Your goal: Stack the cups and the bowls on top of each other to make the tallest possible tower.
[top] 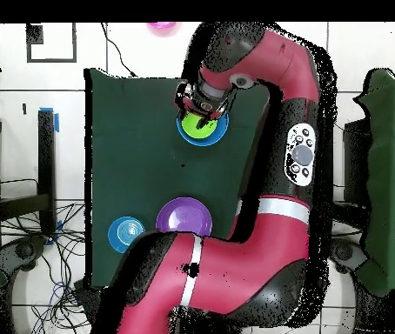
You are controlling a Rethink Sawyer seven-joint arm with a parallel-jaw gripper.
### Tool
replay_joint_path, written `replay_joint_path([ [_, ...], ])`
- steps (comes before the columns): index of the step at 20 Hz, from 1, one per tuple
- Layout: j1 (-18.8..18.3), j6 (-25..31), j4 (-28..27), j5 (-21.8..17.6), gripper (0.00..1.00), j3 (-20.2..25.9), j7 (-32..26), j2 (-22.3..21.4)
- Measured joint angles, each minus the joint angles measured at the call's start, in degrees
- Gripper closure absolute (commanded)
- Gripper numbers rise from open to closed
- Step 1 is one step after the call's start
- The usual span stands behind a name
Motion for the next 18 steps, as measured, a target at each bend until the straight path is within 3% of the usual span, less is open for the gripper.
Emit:
replay_joint_path([
  [7, 0.8, -1.5, 8.0, -2.1, 0.0, 0.1, 0.0, -0.2],
  [18, 0.5, -0.2, 9.1, -4.9, 0.0, 1.9, 0.0, 1.4],
])
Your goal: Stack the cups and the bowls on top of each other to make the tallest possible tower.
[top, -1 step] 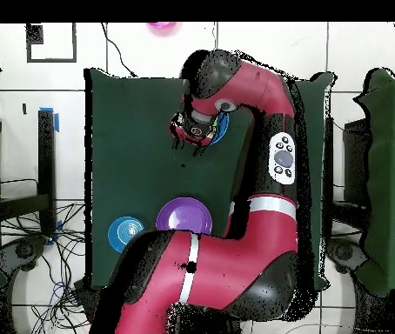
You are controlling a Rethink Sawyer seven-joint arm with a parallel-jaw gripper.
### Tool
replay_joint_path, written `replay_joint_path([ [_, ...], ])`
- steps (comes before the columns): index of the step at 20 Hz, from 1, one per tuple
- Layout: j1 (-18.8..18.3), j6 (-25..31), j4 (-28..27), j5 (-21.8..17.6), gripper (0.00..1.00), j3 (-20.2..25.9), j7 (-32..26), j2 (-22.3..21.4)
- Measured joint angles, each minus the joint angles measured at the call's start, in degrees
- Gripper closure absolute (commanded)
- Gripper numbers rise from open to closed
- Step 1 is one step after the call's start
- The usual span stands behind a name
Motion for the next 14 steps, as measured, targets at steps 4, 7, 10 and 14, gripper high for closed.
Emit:
replay_joint_path([
  [4, 0.1, 1.0, -0.1, -1.2, 0.0, 0.0, 0.0, 0.8],
  [7, 0.2, 1.7, 0.0, -2.3, 0.0, -0.2, 0.0, 1.5],
  [10, 0.6, 1.7, 0.0, -3.4, 0.0, -0.8, 0.0, 2.0],
  [14, 1.3, 1.7, 1.6, -3.7, 0.0, -1.7, 0.0, 1.5],
])
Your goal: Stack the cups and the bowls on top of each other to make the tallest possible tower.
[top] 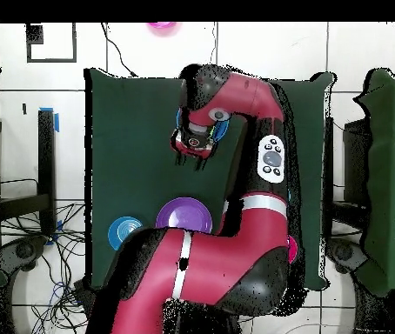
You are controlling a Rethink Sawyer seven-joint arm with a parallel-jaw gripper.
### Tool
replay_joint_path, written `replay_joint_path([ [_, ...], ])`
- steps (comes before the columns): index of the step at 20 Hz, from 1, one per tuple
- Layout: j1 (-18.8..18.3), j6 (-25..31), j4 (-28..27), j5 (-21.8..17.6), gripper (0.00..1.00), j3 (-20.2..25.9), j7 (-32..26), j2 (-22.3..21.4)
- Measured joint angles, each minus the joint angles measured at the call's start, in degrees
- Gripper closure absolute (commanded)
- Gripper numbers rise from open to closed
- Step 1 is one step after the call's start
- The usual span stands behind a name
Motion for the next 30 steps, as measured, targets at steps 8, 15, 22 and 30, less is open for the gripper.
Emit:
replay_joint_path([
  [8, 3.5, -2.9, 7.8, -0.1, 0.0, -5.0, 1.9, -3.3],
  [15, 8.4, -3.3, 8.8, -1.1, 0.0, -13.7, 13.3, -3.6],
  [22, 10.9, -3.7, 8.7, -1.2, 0.0, -19.1, 25.5, -3.7],
  [30, 11.0, -8.7, 8.9, -1.2, 0.0, -20.6, 28.2, -4.0],
])
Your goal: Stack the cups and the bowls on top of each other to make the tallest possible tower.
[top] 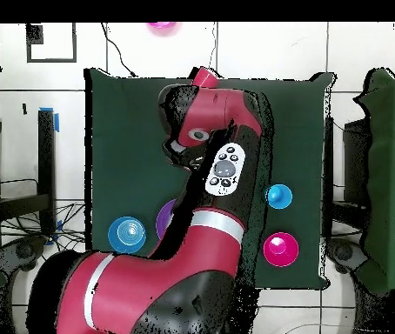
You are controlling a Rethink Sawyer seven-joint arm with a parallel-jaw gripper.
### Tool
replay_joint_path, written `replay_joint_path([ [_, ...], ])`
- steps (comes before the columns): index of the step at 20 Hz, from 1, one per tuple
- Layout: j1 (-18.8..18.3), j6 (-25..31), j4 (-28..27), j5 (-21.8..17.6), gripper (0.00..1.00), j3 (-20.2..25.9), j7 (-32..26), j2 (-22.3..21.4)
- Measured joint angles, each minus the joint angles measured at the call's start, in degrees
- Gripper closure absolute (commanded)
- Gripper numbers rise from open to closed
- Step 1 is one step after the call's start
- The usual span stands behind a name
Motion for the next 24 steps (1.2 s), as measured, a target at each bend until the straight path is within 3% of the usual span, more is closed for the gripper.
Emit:
replay_joint_path([
  [12, 1.3, -9.0, 0.0, 0.3, 0.0, -1.7, 0.1, 3.2],
  [17, 1.6, -14.2, -0.2, 2.0, 0.0, -1.7, 1.7, 7.0],
  [24, 2.0, -15.9, -0.2, 3.6, 0.0, -1.7, 4.5, 11.3],
])
